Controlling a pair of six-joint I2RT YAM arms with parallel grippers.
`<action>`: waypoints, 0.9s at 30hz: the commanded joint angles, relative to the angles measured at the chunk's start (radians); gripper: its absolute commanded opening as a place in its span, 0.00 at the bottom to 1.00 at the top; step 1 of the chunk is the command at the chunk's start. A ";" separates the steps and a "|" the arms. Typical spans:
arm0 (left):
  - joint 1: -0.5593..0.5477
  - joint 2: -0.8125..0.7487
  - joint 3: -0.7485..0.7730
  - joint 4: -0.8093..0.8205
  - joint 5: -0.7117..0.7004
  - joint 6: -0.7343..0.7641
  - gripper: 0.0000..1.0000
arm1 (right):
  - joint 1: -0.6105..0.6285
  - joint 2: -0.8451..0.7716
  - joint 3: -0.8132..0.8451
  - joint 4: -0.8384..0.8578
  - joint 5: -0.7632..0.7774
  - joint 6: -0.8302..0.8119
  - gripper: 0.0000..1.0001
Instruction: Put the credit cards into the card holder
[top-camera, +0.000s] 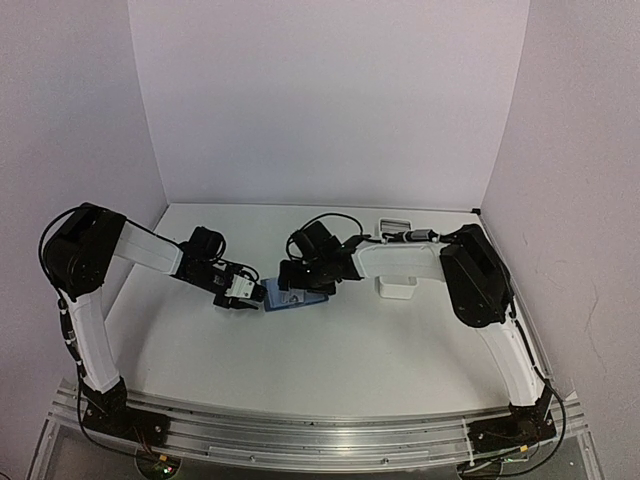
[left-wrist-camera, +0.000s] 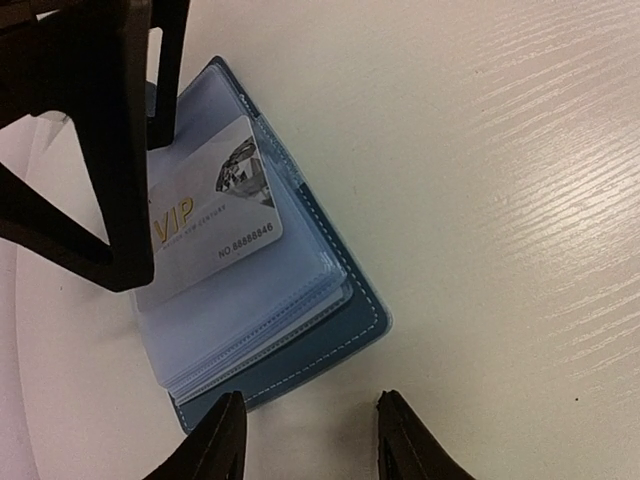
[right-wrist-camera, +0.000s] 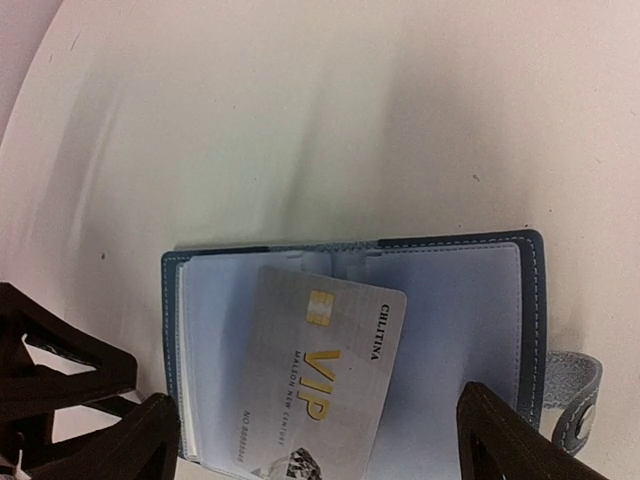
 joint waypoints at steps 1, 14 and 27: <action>0.006 0.008 -0.008 -0.052 -0.054 0.027 0.44 | -0.015 -0.017 0.114 -0.023 0.010 -0.046 0.80; 0.014 0.076 0.035 -0.001 -0.104 0.049 0.41 | -0.030 0.012 0.121 -0.114 0.125 -0.037 0.15; 0.014 0.105 0.048 -0.003 -0.102 0.082 0.40 | -0.030 0.102 0.128 -0.150 0.123 -0.061 0.00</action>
